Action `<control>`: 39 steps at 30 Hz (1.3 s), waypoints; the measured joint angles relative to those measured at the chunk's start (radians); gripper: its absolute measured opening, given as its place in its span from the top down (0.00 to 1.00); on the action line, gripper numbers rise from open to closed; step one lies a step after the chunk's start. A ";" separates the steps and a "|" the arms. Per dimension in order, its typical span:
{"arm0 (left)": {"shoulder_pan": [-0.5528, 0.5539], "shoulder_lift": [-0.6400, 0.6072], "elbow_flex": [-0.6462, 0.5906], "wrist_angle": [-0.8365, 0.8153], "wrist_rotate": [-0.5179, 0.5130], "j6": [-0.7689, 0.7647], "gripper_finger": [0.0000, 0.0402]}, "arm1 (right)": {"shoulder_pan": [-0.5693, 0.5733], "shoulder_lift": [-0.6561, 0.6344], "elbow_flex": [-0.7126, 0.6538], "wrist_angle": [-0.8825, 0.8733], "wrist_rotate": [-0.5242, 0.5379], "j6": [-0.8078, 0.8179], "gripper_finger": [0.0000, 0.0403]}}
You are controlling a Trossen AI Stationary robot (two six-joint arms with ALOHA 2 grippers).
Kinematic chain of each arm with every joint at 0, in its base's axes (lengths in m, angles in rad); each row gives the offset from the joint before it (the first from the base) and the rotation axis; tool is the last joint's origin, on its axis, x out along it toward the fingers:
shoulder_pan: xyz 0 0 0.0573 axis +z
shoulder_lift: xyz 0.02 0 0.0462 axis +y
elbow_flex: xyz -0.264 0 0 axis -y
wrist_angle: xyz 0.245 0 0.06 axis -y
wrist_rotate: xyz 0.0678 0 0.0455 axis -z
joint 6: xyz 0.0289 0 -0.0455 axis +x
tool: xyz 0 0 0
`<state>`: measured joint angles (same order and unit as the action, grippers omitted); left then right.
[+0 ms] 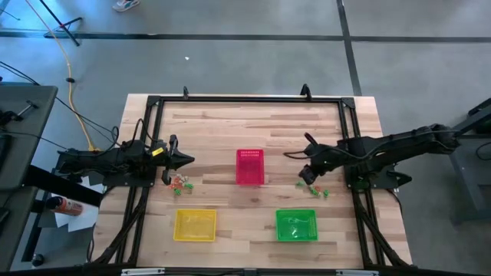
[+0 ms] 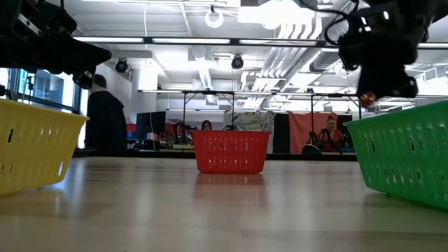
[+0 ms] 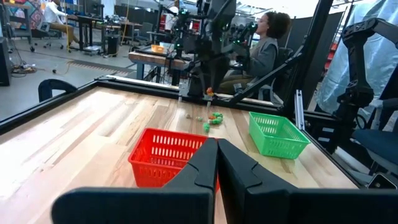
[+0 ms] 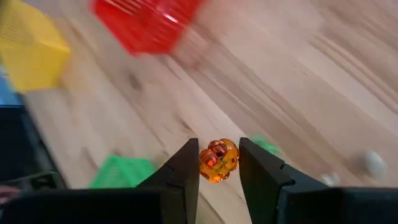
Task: Sort Halloween decoration
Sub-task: Put the orange pumpkin toy into the red bin
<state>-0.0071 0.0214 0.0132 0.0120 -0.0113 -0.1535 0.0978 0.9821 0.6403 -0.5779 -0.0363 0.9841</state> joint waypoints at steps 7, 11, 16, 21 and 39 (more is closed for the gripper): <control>0.000 0.000 0.000 0.000 0.000 0.000 1.00 | -0.003 0.000 0.000 0.340 0.102 -0.086 0.78; 0.000 0.000 0.000 0.000 0.000 0.000 1.00 | -0.025 0.000 0.000 0.607 0.151 -0.188 0.78; 0.000 0.000 0.000 0.000 0.000 0.000 1.00 | -0.068 0.000 0.000 0.894 0.188 -0.342 0.78; 0.000 0.000 0.000 0.000 0.000 0.000 1.00 | -0.089 0.000 0.000 1.043 0.190 -0.472 0.78; 0.000 0.000 0.000 0.000 0.000 0.000 1.00 | -0.092 0.062 0.072 0.955 0.178 -0.504 0.78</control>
<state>-0.0072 0.0214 0.0133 0.0120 -0.0113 -0.1535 0.0062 1.0438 0.7128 0.3774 0.1413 0.4797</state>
